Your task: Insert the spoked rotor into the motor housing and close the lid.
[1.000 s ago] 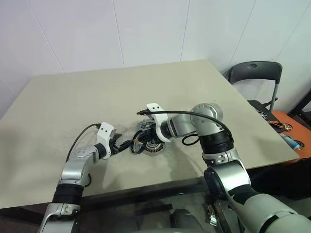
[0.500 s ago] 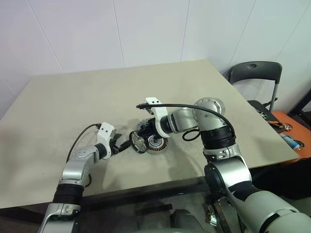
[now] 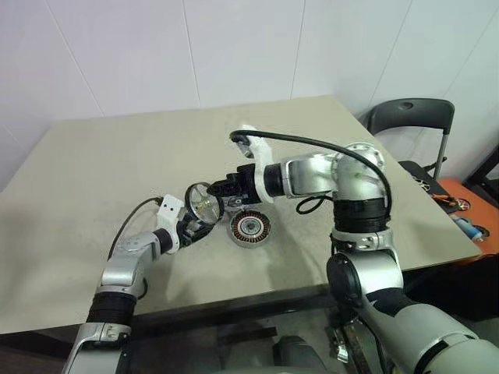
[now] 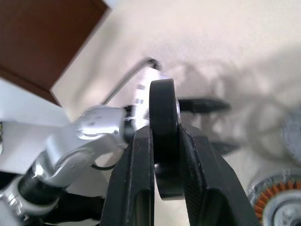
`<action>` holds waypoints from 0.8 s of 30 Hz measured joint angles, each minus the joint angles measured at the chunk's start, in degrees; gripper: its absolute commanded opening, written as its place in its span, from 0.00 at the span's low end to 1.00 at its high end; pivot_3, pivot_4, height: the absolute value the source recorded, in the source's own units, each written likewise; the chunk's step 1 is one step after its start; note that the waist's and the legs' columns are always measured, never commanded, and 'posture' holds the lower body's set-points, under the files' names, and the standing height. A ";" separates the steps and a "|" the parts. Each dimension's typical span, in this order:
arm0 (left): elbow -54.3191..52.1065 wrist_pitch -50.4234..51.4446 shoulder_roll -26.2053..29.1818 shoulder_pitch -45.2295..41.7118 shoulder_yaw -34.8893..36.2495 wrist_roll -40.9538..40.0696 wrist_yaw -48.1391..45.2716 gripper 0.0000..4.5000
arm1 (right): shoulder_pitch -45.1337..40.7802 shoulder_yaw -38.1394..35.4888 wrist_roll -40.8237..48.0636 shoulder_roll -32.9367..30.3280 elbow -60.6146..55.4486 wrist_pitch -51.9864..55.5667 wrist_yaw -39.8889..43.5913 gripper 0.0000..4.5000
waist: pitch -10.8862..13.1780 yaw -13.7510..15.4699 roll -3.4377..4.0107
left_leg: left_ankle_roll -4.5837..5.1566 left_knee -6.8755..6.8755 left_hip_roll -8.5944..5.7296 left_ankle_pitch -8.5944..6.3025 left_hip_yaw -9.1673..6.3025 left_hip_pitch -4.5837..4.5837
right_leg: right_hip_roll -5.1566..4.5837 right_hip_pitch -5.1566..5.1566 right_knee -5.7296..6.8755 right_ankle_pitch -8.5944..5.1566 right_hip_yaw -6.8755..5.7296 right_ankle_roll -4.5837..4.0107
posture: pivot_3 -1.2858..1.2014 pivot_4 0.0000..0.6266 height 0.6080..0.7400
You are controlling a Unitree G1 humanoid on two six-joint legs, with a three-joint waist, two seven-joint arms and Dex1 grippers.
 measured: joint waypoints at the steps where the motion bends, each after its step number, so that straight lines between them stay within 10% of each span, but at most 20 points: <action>1: 0.30 -0.20 0.01 -0.14 -0.04 0.00 -0.12 0.81 | 1.34 1.48 -0.81 -2.02 -2.37 -0.55 1.57 0.10 | 0.00 0.00 0.00 | 0.00 0.00 0.00 0.00 0.00 0.00 | 0.00 0.00 -0.01 0.00 0.00 0.00 | 0.52 0.00 1.00; 10: 4.10 -2.80 0.46 -1.87 -0.56 0.11 -1.61 0.81 | 12.87 17.91 -19.12 -21.01 -20.09 -23.44 14.65 0.10 | 0.02 0.05 0.00 | -0.01 0.03 0.00 0.00 0.03 0.02 | -0.01 0.02 -0.12 -0.06 0.00 -0.06 | 0.52 0.00 1.00; 24: 7.85 -5.18 0.82 -4.37 -2.06 0.73 -3.44 0.81 | 30.31 30.06 -59.70 -28.42 -13.73 -73.73 15.82 0.10 | 0.08 1.22 -0.12 | -0.01 0.02 0.00 0.00 0.11 0.03 | 0.00 0.05 -0.18 -0.10 0.06 -0.15 | 0.52 0.00 1.00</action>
